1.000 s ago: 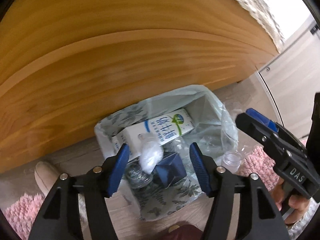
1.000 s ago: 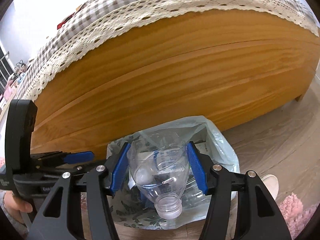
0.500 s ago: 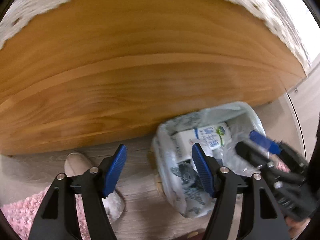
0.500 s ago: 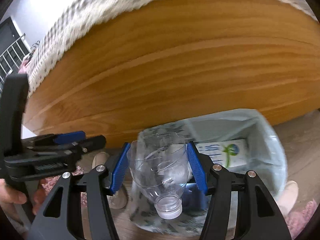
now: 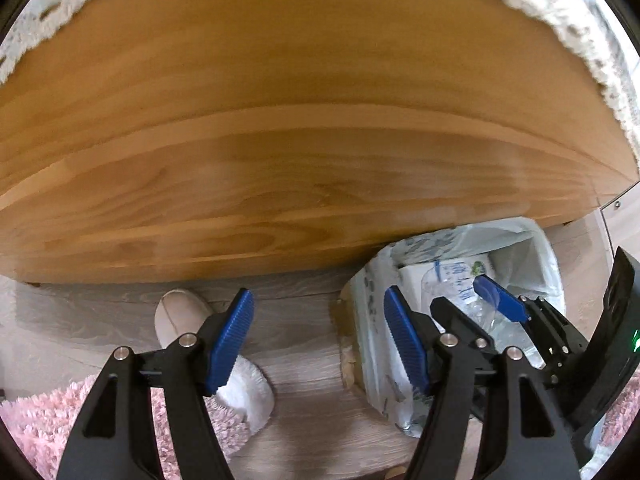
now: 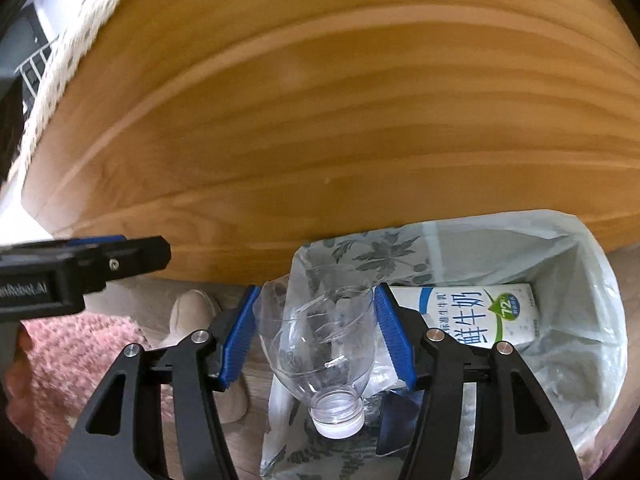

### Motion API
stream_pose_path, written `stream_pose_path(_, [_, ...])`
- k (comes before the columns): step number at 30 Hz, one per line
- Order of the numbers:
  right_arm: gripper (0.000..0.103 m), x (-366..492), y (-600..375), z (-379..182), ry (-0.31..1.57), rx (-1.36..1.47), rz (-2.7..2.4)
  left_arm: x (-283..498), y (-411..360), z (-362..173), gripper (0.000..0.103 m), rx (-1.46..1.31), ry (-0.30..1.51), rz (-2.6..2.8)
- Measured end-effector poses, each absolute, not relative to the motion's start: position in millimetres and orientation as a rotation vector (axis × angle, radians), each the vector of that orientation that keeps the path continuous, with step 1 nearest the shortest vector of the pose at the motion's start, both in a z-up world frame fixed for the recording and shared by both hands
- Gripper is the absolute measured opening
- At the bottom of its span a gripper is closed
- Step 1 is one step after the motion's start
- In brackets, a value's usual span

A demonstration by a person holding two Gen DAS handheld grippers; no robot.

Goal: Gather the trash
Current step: 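Lower the clear cut bottle into the bin and open the right tool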

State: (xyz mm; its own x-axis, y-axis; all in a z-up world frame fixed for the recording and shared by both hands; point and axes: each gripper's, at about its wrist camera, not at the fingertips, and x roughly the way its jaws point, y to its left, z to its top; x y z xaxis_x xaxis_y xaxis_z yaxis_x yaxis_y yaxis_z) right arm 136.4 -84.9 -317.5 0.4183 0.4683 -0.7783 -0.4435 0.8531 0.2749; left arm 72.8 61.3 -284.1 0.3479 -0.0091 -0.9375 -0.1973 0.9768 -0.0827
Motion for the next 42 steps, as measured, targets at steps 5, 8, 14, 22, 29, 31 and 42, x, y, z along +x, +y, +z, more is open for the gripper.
stream_pose_path(5, [0.057,134.8,-86.4,-321.0,0.984,0.014,0.582,73.6,61.2,-289.4,0.065,-0.194,1.231,0.120])
stream_pose_path(8, [0.057,134.7,-88.9,-325.5,0.982,0.023,0.576,74.2,61.3,-289.7,0.065,-0.204,1.232,0.118])
stream_pose_path(14, [0.058,129.5,-90.6,-332.9,0.966,0.035,0.592,74.1,60.7,-291.6,0.065,-0.212,1.239,0.110])
stream_pose_path(22, [0.062,128.4,-90.7,-342.3,1.003,0.027,0.593,73.9,58.1,-288.3,0.065,-0.210,1.234,0.109])
stream_pose_path(29, [0.065,123.4,-91.9,-343.9,1.060,0.020,0.597,71.8,55.9,-283.2,0.065,-0.203,1.222,0.098])
stream_pose_path(31, [0.067,120.3,-93.2,-344.4,1.081,0.009,0.597,71.6,55.4,-282.4,0.065,-0.201,1.220,0.098])
stream_pose_path(42, [0.088,105.0,-110.0,-321.6,1.122,-0.056,0.506,69.3,51.0,-273.7,0.065,-0.197,1.199,0.087])
